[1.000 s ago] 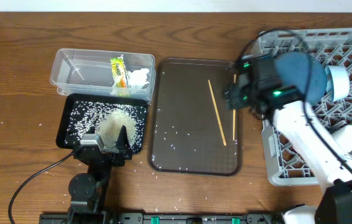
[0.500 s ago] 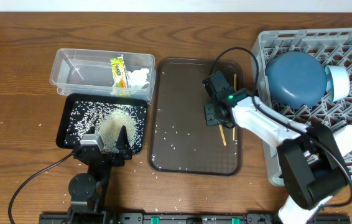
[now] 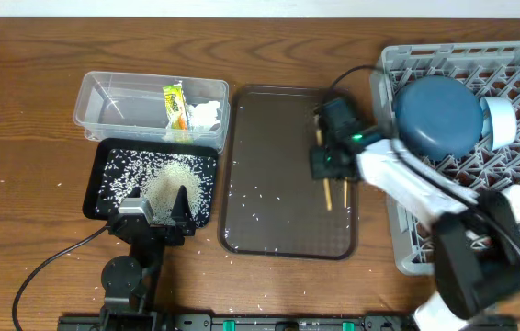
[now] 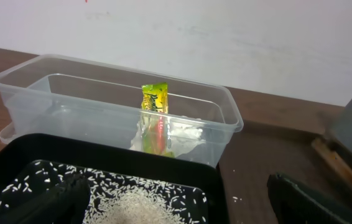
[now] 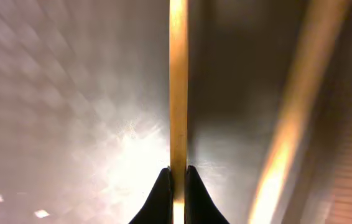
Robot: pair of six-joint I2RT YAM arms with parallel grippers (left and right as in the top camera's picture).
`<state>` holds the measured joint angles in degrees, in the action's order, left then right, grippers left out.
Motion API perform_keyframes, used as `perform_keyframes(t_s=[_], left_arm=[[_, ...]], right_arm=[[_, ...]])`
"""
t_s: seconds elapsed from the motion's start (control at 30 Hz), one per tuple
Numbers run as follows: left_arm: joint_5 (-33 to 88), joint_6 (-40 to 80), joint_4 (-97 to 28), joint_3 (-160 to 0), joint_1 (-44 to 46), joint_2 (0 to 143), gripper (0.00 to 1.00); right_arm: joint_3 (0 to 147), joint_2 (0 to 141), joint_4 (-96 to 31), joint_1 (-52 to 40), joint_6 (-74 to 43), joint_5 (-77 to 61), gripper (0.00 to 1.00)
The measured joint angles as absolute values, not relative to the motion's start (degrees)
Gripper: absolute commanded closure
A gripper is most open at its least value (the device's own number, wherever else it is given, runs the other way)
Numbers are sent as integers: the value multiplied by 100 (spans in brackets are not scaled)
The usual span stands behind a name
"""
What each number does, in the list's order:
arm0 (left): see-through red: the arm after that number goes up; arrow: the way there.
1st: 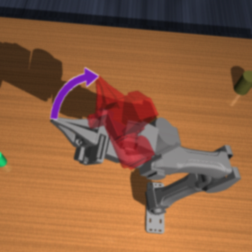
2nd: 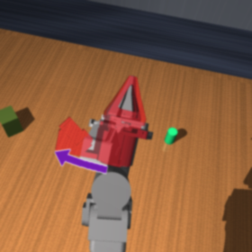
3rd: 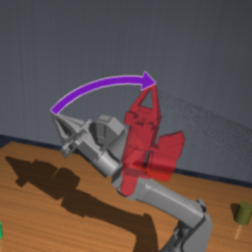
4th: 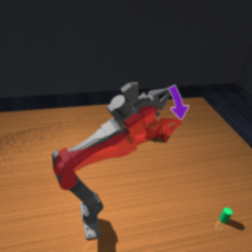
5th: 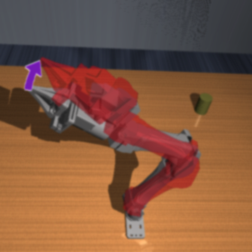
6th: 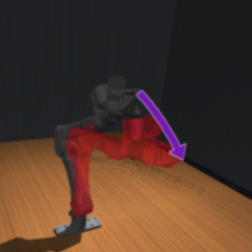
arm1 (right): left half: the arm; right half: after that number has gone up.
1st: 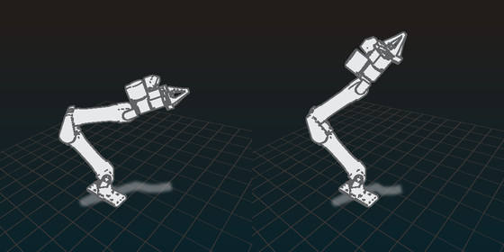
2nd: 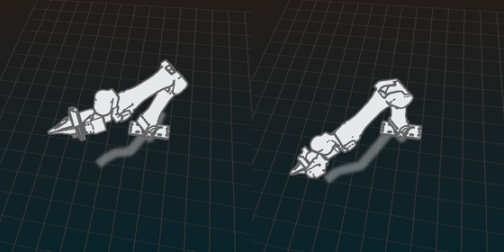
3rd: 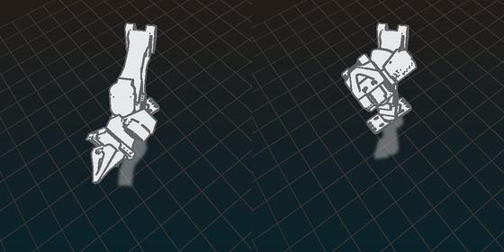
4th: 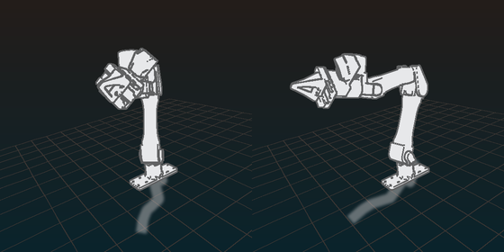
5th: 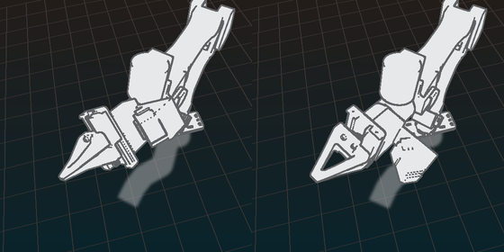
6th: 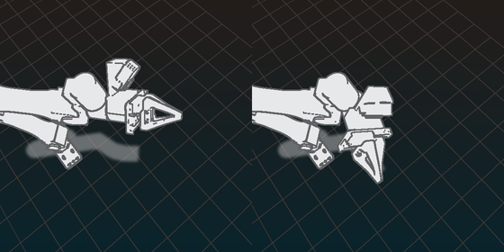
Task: Sort waste into correct bins and load items into the dishwasher rack
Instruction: 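Lift the chopsticks upright with the right gripper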
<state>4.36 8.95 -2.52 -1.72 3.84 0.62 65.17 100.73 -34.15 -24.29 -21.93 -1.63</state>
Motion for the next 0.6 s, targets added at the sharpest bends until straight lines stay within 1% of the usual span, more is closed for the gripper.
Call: perform_keyframes(t_s=[0.17, 0.23, 0.43, 0.6], left_arm=[[436, 895, -255, -172, 384, 62, 6], [436, 895, -255, -172, 384, 62, 6], [436, 895, -255, -172, 384, 62, 6], [436, 895, -255, -172, 384, 62, 7]], right_arm=[[6587, 8761, -3376, -1476, -1835, -196, 99], [6635, 8451, -3341, -1066, -1566, -178, 99], [6659, 8506, -3420, -257, -685, -172, 99], [6659, 8801, -3603, -128, -290, -121, 99]])
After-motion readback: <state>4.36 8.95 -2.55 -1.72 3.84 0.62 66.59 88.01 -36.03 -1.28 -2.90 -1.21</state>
